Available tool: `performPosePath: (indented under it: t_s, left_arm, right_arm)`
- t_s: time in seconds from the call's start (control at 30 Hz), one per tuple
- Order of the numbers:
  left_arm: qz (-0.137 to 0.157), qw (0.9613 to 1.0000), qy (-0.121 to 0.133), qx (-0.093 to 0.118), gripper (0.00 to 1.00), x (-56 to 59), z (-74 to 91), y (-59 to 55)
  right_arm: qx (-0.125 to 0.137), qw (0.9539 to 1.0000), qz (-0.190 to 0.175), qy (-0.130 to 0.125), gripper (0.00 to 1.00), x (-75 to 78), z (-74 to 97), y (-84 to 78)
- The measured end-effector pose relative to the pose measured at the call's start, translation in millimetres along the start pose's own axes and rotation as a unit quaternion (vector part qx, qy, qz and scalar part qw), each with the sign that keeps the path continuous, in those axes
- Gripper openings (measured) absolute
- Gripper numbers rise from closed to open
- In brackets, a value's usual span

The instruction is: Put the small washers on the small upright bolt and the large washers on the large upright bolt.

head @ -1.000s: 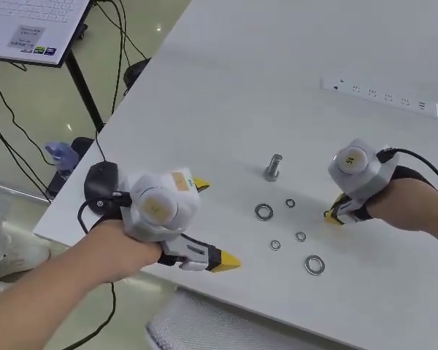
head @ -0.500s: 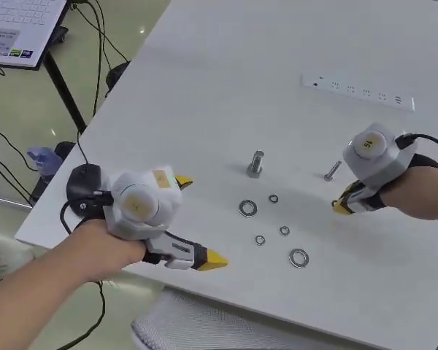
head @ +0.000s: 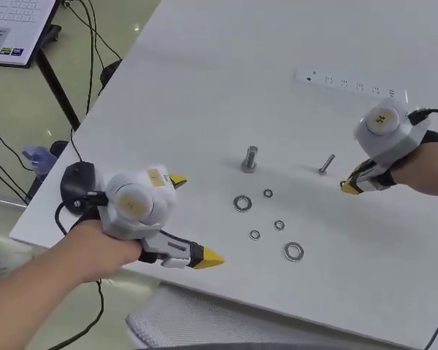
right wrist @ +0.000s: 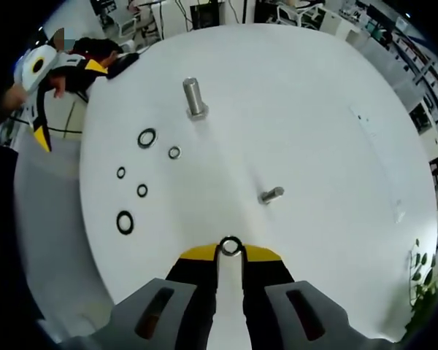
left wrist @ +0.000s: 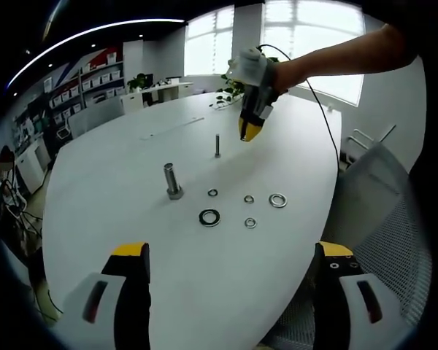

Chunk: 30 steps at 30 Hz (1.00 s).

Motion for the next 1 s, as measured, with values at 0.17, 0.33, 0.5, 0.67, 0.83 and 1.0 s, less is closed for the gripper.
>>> performPosePath:
  t_s: [0.17,0.33,0.5,0.67,0.83,1.0]
  left_arm:
    - [0.005,1.0000,-0.003,0.003,0.94,0.2,-0.7,-0.4]
    - [0.009,0.9999,-0.005,0.006,0.95,0.2,-1.4,-0.6]
    - [0.013,0.9999,-0.009,0.006,0.94,-0.6,-1.6,-1.3]
    - [0.009,0.9999,-0.008,0.003,0.94,-1.3,-1.7,-2.0]
    - [0.008,0.9999,-0.008,0.002,0.94,-2.6,-1.6,-1.8]
    - [0.005,1.0000,-0.007,0.003,0.95,-3.8,-1.0,-1.2]
  right_arm:
    - [0.002,1.0000,0.002,-0.005,0.12,12.7,5.4,6.9]
    - [0.004,0.9999,0.006,-0.010,0.12,27.3,9.7,15.4]
    - [0.010,0.9998,0.011,-0.012,0.12,44.7,8.3,26.2]
    - [0.011,0.9997,0.019,-0.010,0.12,42.2,6.8,31.9]
    - [0.009,0.9996,0.028,-0.007,0.12,41.7,1.9,36.5]
    - [0.005,0.9994,0.034,-0.004,0.12,49.5,-6.4,37.0]
Point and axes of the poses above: the centre of the closed fingertips' face, and the gripper's own axes: z roughly backward along the fingers, x roughly to its right, y roughly out of its top, the point moved 8 cm from there along z, roughly backward along the fingers, and after that the axes turned 7 degrees about x, right-handed, at the moved point
